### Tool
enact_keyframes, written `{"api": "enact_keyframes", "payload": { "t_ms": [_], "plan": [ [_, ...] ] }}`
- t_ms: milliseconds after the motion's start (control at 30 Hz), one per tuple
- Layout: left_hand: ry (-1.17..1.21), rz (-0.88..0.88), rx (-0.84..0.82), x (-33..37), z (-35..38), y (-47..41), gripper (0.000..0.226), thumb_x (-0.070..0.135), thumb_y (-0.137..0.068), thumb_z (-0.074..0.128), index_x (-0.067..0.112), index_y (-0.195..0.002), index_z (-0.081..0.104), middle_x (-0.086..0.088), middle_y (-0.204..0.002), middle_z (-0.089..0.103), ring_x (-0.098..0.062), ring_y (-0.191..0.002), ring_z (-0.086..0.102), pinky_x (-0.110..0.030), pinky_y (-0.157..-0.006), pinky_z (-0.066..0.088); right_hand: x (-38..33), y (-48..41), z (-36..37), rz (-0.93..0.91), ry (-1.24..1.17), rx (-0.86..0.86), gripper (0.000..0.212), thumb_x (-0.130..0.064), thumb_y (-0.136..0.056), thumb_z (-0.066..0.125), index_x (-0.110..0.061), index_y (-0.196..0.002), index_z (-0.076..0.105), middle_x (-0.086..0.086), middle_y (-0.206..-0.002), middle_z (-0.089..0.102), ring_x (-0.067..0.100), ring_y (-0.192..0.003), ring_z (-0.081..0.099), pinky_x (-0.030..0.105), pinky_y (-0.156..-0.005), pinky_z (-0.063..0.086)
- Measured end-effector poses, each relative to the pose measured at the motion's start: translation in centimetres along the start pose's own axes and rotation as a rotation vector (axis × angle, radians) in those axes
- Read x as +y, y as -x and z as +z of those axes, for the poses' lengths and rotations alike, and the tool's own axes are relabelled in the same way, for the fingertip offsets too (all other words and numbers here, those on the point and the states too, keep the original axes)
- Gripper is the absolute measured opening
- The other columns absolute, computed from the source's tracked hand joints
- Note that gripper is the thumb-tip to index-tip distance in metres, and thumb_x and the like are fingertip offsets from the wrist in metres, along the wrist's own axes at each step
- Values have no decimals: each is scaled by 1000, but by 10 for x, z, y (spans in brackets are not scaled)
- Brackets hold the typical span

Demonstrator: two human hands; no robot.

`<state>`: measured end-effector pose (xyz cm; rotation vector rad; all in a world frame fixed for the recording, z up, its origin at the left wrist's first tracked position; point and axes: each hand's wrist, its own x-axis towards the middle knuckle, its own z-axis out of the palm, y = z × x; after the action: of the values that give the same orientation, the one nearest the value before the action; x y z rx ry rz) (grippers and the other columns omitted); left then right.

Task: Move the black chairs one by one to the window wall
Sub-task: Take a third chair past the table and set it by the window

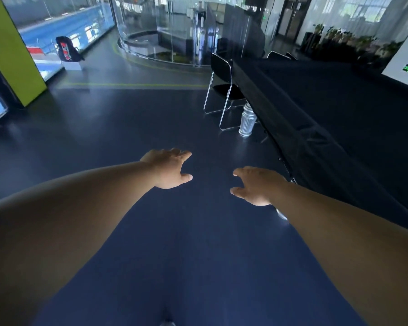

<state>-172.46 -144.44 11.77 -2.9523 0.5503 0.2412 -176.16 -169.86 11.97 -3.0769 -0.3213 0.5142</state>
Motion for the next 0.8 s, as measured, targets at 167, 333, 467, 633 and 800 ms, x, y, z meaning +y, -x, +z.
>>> {"api": "enact_keyframes", "payload": {
  "t_ms": [167,333,467,633,800],
  "plan": [
    [-19,14,4,-76,-17,-135,76,66,-96,36,29,-157,12,1,-161,27,-28,-141,38,-45,-109,37,8,-147,-48,13,-22,20,65,-58,-98,45,-28,-154,30,-5,-158,34,25,-137,45,47,-106,43],
    [-16,37,-20,-135,-44,-263,76,66,-96,37,29,-157,11,1,-161,27,-28,-142,37,-46,-109,37,26,-273,-100,25,-59,5,65,-57,-100,45,-27,-155,28,-5,-160,33,24,-140,42,47,-107,41],
    [-21,48,-18,-176,-49,-373,76,66,-96,37,30,-157,10,1,-161,28,-28,-141,39,-45,-109,38,49,-387,-132,21,-59,9,65,-56,-100,44,-27,-156,28,-4,-160,32,25,-139,42,45,-105,42],
    [-41,52,-34,-229,-64,-534,77,66,-96,37,28,-157,10,0,-160,28,-28,-139,41,-44,-107,39,88,-547,-176,4,-56,16,65,-56,-100,44,-27,-156,27,-4,-160,32,26,-138,44,42,-103,43],
    [4,52,-10,-281,-105,-667,79,66,-96,37,28,-158,8,1,-162,25,-26,-142,38,-45,-109,38,123,-676,-238,28,-21,-7,65,-56,-100,44,-26,-155,28,-2,-159,34,26,-139,43,43,-104,43]
  ]
}}
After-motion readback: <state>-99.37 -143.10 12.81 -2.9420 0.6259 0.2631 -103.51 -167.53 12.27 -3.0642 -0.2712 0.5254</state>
